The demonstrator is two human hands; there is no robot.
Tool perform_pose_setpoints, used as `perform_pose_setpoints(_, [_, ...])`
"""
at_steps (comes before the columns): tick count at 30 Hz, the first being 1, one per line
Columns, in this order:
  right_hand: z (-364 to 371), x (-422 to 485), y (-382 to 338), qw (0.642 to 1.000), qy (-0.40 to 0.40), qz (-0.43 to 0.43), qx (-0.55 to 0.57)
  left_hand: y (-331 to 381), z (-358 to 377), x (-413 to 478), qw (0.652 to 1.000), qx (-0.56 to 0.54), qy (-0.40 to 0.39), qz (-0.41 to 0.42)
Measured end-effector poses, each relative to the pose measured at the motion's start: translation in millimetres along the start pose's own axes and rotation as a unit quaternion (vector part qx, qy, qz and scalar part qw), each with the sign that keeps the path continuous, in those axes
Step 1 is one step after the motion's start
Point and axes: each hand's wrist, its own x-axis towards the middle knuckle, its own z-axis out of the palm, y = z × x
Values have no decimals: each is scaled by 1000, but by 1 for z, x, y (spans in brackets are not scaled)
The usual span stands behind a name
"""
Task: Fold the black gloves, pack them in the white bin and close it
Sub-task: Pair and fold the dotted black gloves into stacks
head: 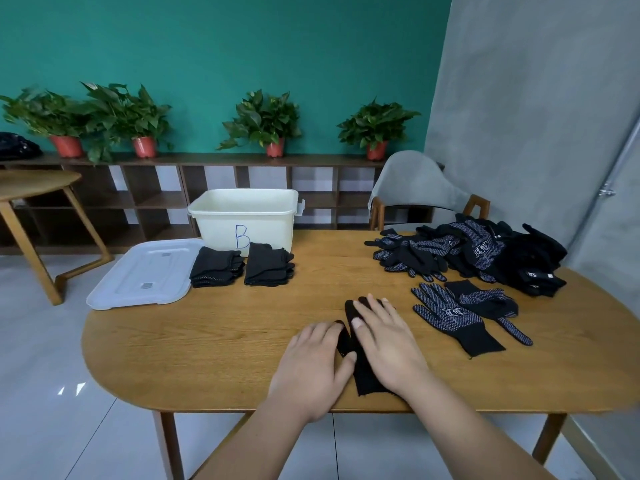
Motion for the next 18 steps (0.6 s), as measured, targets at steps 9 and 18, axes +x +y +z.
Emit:
perform_pose_setpoints(9, [0,-36,16,990,1,38,-135,1,0,2,999,34,-9,-32])
perform_pose_setpoints(18, [-3,-40,11,989,-12,35,-144,-4,-3,-3,998,-33,30,34])
